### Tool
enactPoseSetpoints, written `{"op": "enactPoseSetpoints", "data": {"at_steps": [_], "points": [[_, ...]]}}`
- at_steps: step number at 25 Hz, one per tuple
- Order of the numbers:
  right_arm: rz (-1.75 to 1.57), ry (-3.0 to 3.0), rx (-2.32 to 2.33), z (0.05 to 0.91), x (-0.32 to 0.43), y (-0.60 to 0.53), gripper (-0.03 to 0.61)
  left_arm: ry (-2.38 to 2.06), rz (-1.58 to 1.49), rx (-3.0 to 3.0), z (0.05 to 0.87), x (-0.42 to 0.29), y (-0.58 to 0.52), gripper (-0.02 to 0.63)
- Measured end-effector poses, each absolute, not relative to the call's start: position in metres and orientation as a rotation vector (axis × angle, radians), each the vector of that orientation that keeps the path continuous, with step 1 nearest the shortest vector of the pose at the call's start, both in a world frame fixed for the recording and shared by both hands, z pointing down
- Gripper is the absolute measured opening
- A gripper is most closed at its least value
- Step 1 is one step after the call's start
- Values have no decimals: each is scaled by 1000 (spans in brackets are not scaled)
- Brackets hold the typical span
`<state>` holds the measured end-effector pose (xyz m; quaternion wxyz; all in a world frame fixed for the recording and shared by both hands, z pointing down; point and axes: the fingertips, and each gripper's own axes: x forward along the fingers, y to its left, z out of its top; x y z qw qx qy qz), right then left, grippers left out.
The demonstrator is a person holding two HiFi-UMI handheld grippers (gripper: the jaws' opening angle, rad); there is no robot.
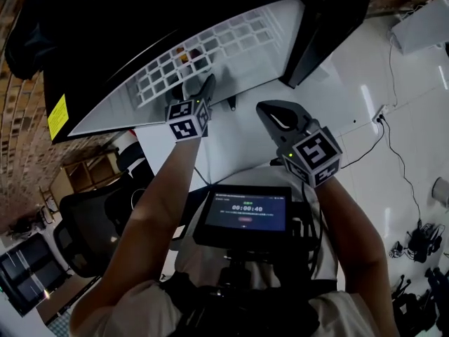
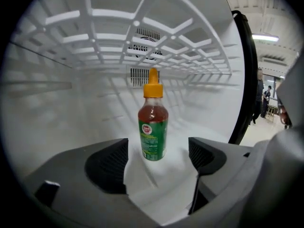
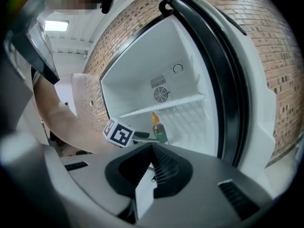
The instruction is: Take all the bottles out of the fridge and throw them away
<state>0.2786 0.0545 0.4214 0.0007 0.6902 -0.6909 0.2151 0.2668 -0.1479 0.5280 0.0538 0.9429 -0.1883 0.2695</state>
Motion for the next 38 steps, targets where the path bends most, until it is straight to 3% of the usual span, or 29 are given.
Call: {"op": "enactPoseSetpoints", "data": {"at_steps": [13,14,16,38], "points": [[718,-2070,2199,428,290,72,6,-661,833,2857,541,298,-183,403],[718,-2065,2198,428,290,73,6,-664,853,2869,541,298,-183,300],[716,-2060,2201,428,292,75,6,-673,886,2877,539,296,-180,269],[652,-2220,2083,415,252,49,6,-550,894,2903,513,212,-105,267]]}}
